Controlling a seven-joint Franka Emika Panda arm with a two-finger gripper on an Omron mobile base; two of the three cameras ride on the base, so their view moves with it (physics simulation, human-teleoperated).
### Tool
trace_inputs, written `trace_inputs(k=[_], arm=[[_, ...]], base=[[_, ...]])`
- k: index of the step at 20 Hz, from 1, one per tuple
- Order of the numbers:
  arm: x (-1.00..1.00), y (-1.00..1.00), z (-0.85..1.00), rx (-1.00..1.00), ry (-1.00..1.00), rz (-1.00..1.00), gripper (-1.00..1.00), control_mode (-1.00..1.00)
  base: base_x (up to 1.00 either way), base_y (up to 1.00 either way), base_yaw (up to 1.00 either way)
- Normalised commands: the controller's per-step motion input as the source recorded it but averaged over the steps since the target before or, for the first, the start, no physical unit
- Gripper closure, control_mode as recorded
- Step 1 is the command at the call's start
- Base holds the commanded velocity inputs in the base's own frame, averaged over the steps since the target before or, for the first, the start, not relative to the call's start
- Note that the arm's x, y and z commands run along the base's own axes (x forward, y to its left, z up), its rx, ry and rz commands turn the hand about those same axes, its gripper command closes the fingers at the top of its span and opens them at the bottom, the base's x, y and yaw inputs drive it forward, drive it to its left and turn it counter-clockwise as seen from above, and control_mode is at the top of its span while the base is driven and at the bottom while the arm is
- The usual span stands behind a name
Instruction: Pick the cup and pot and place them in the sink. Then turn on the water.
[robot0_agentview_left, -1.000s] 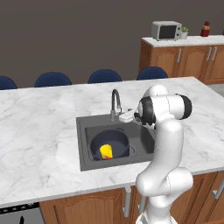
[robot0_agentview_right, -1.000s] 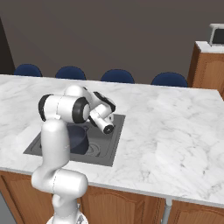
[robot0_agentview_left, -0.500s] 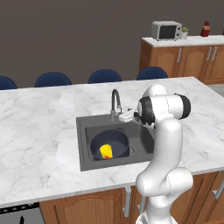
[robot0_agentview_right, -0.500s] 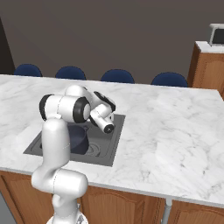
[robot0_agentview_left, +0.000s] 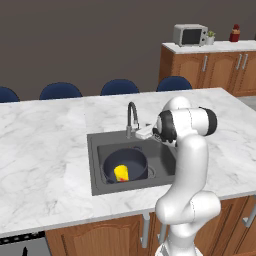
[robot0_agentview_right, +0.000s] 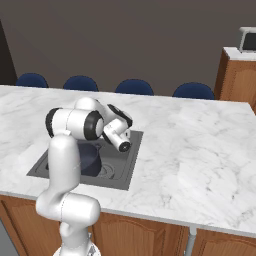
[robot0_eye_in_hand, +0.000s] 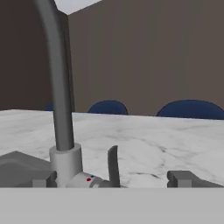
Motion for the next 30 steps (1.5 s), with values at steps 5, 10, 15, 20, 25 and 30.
trace_inputs(k=[5,10,15,20,25,30], arm=[[0.08,0.00,0.00,0.00,0.00,-0.03,-1.00,-1.00],[0.05,0.03,0.00,0.00,0.00,-0.03,-1.00,-1.00],[0.03,0.08,0.00,0.00,0.00,-0.03,-1.00,-1.00],[0.04,0.04,-0.01,0.00,0.00,-0.03,-1.00,-1.00],[0.02,0.00,-0.06,0.00,0.00,-0.01,-1.00,-1.00],[0.00,0.00,-0.04,0.00,0.00,0.00,-1.00,-1.00]], base=[[0.00,0.00,0.00],[0.00,0.00,0.00],[0.00,0.00,0.00],[0.00,0.00,0.00],[0.00,0.00,0.00],[0.00,0.00,0.00]])
